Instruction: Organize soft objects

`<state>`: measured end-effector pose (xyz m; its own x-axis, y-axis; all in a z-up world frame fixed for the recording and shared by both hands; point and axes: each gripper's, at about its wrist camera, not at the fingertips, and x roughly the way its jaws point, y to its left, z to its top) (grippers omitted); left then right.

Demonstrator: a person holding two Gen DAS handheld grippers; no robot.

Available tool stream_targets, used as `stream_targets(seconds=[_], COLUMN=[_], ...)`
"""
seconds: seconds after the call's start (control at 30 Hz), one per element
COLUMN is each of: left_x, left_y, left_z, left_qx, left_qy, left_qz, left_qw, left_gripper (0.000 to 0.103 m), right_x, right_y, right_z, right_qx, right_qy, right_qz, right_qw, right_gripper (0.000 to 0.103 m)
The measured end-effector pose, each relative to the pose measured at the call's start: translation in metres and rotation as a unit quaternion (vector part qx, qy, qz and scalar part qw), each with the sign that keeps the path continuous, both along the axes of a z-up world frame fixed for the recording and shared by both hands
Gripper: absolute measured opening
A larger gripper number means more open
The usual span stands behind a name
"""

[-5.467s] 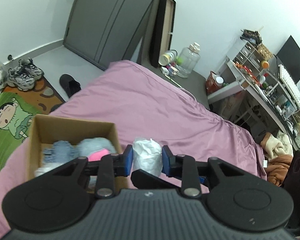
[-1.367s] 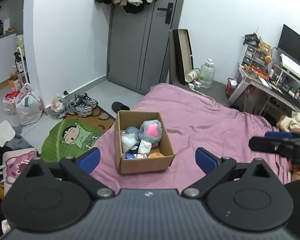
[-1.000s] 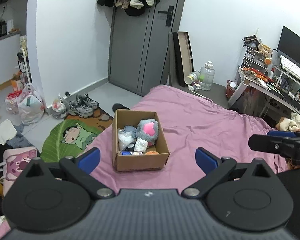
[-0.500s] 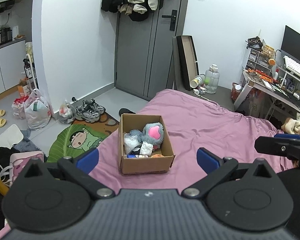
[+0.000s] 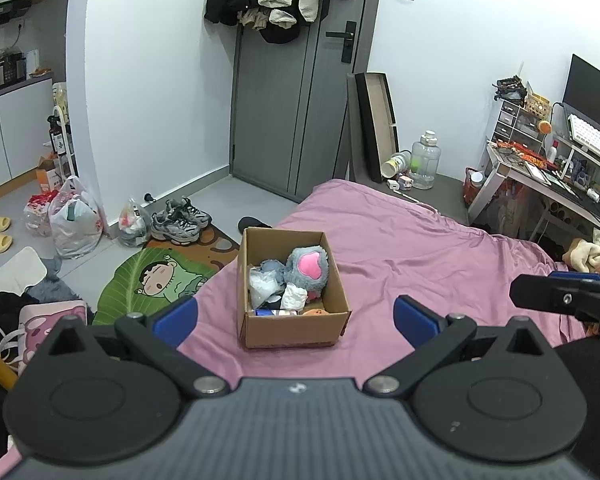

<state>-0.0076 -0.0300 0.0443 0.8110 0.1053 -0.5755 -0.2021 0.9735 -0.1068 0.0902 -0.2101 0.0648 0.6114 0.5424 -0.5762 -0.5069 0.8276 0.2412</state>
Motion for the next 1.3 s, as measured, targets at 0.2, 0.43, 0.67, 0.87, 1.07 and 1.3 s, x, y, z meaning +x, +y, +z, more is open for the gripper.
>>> stream_targets(seconds=[0.2, 0.43, 0.67, 0.87, 1.07, 1.3], left_x=[-0.0002, -0.0006, -0.0008, -0.0009, -0.0007, -0.0005], left_y=[0.0006, 0.0005, 0.0013, 0.0016, 0.0006, 0.0007], left_z=[-0.0003, -0.0001, -0.0022, -0.0025, -0.0029, -0.0027], left_qx=[0.001, 0.002, 0.002, 0.002, 0.002, 0.002], left_qy=[0.000, 0.001, 0.003, 0.003, 0.004, 0.004], left_qz=[-0.002, -0.001, -0.002, -0.002, -0.001, -0.002], left_qw=[1.0000, 1.0000, 1.0000, 1.0000, 1.0000, 1.0000], left_gripper=[0.103, 0.103, 0.103, 0.103, 0.103, 0.103], right_x=[-0.0003, -0.0001, 0.0007, 0.0012, 0.0013, 0.0007], right_y=[0.0004, 0.0004, 0.0000, -0.0005, -0.0010, -0.0004], right_z=[-0.0003, -0.0002, -0.0004, -0.0007, -0.0006, -0.0005], right_qx=[0.002, 0.003, 0.004, 0.004, 0.004, 0.005], right_qy=[0.002, 0.003, 0.003, 0.004, 0.003, 0.004], right_qz=[0.000, 0.000, -0.001, 0.000, 0.000, -0.001], right_qw=[1.000, 1.000, 1.000, 1.000, 1.000, 1.000], right_gripper=[0.103, 0.103, 0.103, 0.103, 0.103, 0.103])
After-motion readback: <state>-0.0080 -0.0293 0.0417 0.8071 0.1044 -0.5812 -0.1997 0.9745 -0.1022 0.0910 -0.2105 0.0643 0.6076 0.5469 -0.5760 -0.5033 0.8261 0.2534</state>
